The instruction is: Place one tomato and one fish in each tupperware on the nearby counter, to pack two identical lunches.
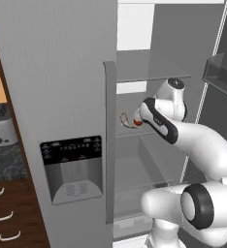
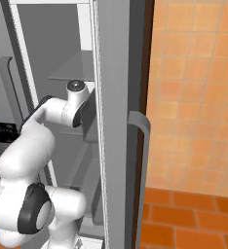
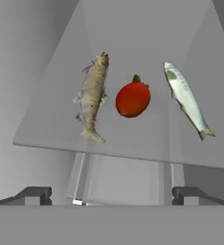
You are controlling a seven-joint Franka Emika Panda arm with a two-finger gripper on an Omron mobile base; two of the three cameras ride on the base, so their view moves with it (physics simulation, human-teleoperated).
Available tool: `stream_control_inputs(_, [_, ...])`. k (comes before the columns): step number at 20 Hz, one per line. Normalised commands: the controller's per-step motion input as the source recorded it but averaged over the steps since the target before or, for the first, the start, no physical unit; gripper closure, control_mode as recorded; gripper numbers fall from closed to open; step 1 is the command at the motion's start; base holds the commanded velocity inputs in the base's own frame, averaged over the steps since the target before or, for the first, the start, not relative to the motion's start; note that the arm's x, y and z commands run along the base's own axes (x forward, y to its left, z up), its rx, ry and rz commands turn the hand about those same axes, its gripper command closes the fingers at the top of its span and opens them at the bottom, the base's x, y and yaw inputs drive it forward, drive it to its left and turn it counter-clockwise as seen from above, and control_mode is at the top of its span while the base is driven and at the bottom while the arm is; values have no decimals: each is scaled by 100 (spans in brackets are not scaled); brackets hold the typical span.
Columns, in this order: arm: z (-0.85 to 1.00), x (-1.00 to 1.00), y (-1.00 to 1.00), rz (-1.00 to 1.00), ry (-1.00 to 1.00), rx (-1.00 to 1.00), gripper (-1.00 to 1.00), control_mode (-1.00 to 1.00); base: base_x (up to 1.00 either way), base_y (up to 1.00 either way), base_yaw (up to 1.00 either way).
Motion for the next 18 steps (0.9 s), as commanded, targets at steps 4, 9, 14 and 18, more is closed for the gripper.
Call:
stream_control_inputs(4, [-39, 47, -3, 0, 4, 0, -100, -100, 0, 0, 0])
stream_control_inputs(9, [-21, 53, -1, 0, 0, 0, -100, -100, 0, 0, 0])
stream_control_inputs(14, [-21, 53, 0, 0, 0, 0, -100, -100, 0, 0, 0])
stream_control_inputs(18, [-29, 46, 0, 0, 1, 0, -100, -100, 0, 0, 0])
